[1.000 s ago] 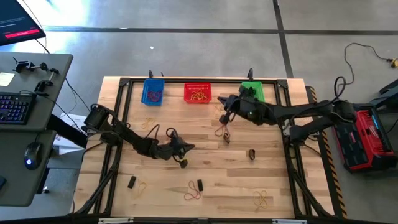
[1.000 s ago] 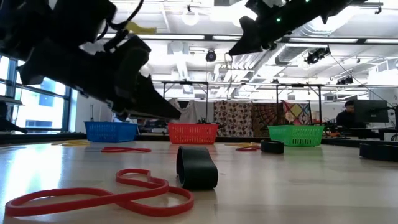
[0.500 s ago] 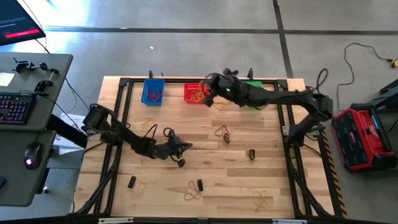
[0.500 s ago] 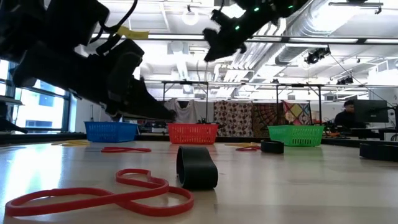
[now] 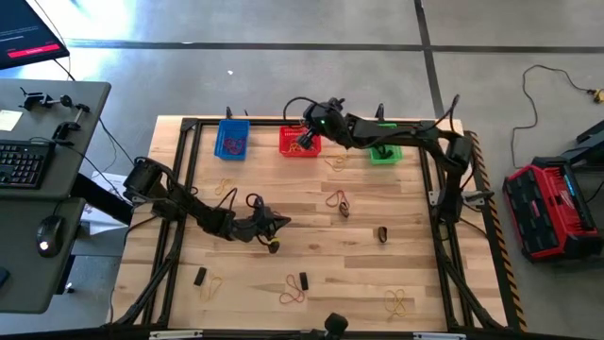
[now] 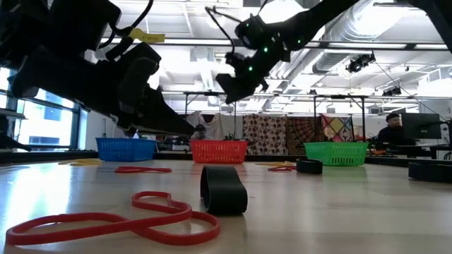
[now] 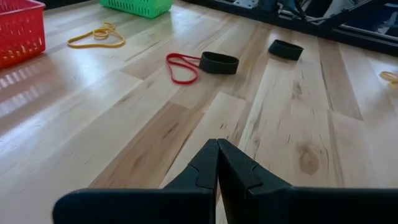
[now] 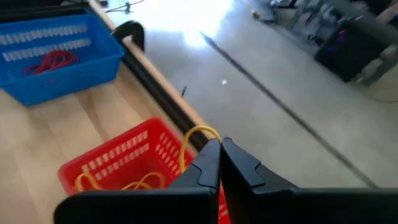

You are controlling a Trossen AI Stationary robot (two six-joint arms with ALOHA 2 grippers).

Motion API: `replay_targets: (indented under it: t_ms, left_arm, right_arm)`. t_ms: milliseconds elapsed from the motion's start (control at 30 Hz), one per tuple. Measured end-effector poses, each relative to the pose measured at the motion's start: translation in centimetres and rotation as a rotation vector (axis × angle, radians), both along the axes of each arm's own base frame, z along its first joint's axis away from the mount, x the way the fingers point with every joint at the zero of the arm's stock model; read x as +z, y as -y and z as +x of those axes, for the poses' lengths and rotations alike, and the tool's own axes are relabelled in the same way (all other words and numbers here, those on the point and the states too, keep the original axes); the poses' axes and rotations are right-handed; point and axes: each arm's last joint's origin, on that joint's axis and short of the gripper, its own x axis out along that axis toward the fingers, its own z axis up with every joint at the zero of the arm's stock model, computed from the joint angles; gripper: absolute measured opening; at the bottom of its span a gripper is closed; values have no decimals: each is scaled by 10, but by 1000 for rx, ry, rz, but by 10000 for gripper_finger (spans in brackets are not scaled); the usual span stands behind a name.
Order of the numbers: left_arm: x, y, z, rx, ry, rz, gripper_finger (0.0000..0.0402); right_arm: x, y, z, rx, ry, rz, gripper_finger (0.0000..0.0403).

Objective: Sort rubber bands into baskets
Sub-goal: Put the rubberband into the orange bin, then put the orange rubberband into the blue bin

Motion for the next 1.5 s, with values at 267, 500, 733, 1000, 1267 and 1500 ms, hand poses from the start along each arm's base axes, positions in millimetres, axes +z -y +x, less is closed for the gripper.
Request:
replay_targets:
  t_ms: [267, 500, 733, 1000, 1267, 1500]
  left_arm:
    - [0, 0, 0, -2, -2, 6, 0]
    - [0, 0, 0, -2, -2, 6, 0]
    - [0, 0, 0, -2, -2, 6, 0]
    - [0, 0, 0, -6, -4, 4, 0]
    - [0, 0, 0, -10, -6, 3, 0]
    - [-1, 1, 0, -34, -13, -5, 0]
  right_arm:
    - [-24, 5, 5, 22, -7, 102, 0]
    - [-29, 5, 6, 22, -7, 136, 19]
    - [-33, 4, 3, 19, -54, 158, 67]
    - [-10, -7, -12, 65, -126, 176, 12]
    - [7, -37, -27, 163, -18, 126, 2]
    - [-15, -61, -59, 202, 122, 129, 1]
